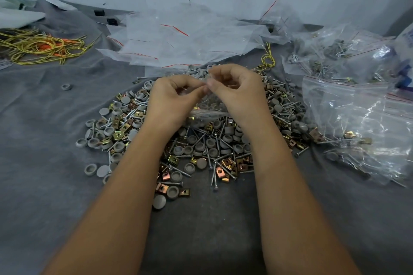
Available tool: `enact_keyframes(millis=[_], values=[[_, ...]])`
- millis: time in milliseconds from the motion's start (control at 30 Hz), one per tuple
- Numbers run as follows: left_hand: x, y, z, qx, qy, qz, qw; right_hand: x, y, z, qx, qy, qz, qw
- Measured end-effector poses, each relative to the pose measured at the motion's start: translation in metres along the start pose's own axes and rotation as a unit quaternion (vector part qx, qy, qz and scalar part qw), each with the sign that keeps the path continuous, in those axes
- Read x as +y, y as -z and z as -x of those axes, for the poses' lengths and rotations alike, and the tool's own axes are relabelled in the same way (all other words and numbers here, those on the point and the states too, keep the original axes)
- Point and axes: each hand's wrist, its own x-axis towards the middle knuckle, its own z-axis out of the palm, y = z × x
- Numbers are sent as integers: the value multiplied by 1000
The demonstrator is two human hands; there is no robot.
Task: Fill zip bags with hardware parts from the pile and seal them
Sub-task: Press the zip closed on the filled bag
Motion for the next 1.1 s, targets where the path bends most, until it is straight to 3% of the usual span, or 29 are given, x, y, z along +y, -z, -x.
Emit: enact_keyframes(millis=[267, 733, 933, 1100], values=[[0, 0, 0, -16, -15, 3, 1000, 2, 1, -1, 35, 13, -5, 999], [-1, 0, -1, 26, -14, 0, 1000, 5, -3, 0, 0, 29, 76, 997], [2, -4, 1, 64, -40, -56, 996, 8, -5, 0, -5, 44, 91, 995], [1, -1, 0, 135, -8, -7, 991, 13, -4, -2, -9, 30, 103, 994]])
